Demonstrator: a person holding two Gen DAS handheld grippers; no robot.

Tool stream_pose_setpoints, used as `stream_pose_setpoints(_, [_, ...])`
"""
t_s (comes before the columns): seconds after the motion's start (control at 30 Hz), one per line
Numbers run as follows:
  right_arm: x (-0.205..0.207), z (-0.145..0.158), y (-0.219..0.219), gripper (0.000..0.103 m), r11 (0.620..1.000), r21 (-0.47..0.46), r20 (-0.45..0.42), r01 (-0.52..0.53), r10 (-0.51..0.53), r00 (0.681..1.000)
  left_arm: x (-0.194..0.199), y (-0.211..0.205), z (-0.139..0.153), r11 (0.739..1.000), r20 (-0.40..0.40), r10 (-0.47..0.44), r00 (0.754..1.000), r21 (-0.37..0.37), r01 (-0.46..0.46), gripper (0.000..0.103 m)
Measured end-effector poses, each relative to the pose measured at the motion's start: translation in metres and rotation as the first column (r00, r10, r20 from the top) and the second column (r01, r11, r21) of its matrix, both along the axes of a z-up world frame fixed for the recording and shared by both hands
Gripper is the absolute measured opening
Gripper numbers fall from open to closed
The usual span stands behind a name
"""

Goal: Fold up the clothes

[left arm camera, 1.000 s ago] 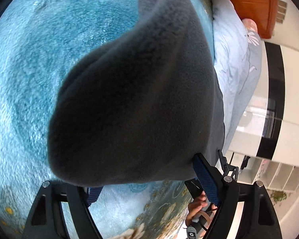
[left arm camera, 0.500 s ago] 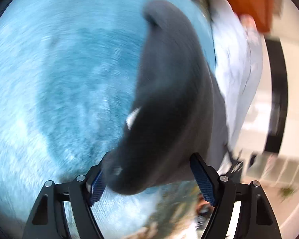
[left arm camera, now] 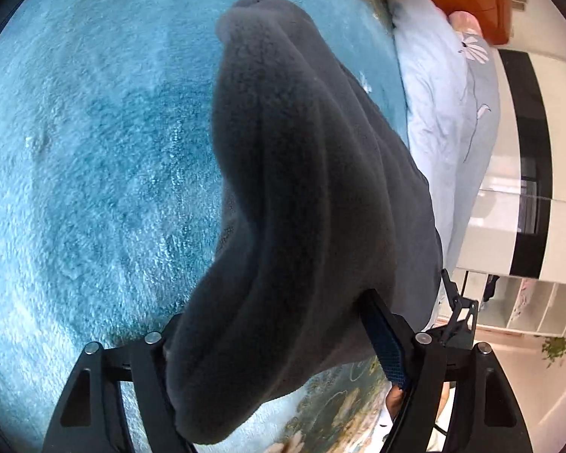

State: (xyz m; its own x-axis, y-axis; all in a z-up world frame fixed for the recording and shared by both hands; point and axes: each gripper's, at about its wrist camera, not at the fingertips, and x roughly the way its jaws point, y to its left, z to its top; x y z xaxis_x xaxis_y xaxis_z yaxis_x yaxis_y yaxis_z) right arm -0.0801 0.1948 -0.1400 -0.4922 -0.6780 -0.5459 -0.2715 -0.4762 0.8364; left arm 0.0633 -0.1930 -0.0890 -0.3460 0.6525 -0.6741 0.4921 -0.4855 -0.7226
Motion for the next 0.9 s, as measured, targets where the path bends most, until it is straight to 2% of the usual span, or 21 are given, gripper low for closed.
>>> stream_pose_setpoints(0.07, [0.003,0.008,-0.001,0.081,1.0,-0.017,-0.004,0.018,-0.018,1.0,-0.003,-0.003,0.002,1.0,0.03,-0.006,1.0,-0.003,0.006,0.058])
stream_pose_setpoints(0.1, [0.004,0.012,-0.001,0.073,0.999,-0.022,-0.006,0.025,-0.025,1.0,-0.005,-0.004,0.006,1.0,0.034,-0.022,0.999,-0.021,0.023,0.055])
stream_pose_setpoints(0.13, [0.004,0.018,-0.004,0.06,1.0,-0.005,-0.006,0.017,-0.017,1.0,-0.007,-0.003,0.011,0.998,0.034,-0.041,0.999,-0.041,0.042,0.05])
stream_pose_setpoints(0.2, [0.003,0.03,-0.006,0.044,1.0,0.022,-0.007,-0.005,0.005,1.0,-0.012,-0.004,0.021,0.995,0.032,-0.07,0.997,-0.065,0.072,0.046])
stream_pose_setpoints(0.27, [0.002,0.042,-0.008,0.042,0.999,0.044,-0.011,-0.031,0.032,0.999,-0.02,-0.008,0.036,0.993,0.016,-0.089,0.996,-0.075,0.09,0.041])
stream_pose_setpoints(0.37, [-0.006,0.07,-0.021,0.04,0.995,0.059,-0.066,-0.077,0.08,0.995,-0.037,-0.022,0.074,0.988,-0.085,-0.107,0.991,-0.118,0.097,0.038])
stream_pose_setpoints(0.5, [-0.02,0.115,-0.044,0.04,0.991,0.032,-0.199,-0.134,0.137,0.97,-0.063,-0.049,0.138,0.971,-0.26,-0.137,0.956,-0.228,0.077,0.035])
stream_pose_setpoints(0.6, [-0.028,0.143,-0.062,0.04,0.985,0.011,-0.308,-0.171,0.166,0.937,-0.073,-0.074,0.166,0.966,-0.348,-0.122,0.93,-0.258,0.03,0.035])
stream_pose_setpoints(0.67, [-0.03,0.148,-0.07,0.039,0.982,0.005,-0.356,-0.187,0.176,0.918,-0.077,-0.085,0.16,0.962,-0.334,-0.115,0.935,-0.273,0.021,0.035])
stream_pose_setpoints(0.73, [-0.034,0.136,-0.077,0.039,0.981,-0.012,-0.35,-0.194,0.178,0.92,-0.076,-0.083,0.138,0.957,-0.279,-0.112,0.954,-0.289,0.028,0.035])
stream_pose_setpoints(0.77, [-0.035,0.125,-0.08,0.039,0.98,-0.007,-0.327,-0.197,0.184,0.927,-0.069,-0.073,0.121,0.953,-0.234,-0.114,0.965,-0.3,0.039,0.034])
stream_pose_setpoints(0.8, [-0.035,0.111,-0.083,0.039,0.98,0.009,-0.289,-0.197,0.191,0.938,-0.052,-0.036,0.105,0.952,-0.198,-0.119,0.973,-0.302,0.055,0.034])
stream_pose_setpoints(0.9, [-0.027,0.067,-0.085,0.039,0.979,0.054,-0.149,-0.198,0.204,0.968,-0.045,-0.03,0.07,0.957,-0.099,-0.133,0.986,-0.271,0.102,0.033])
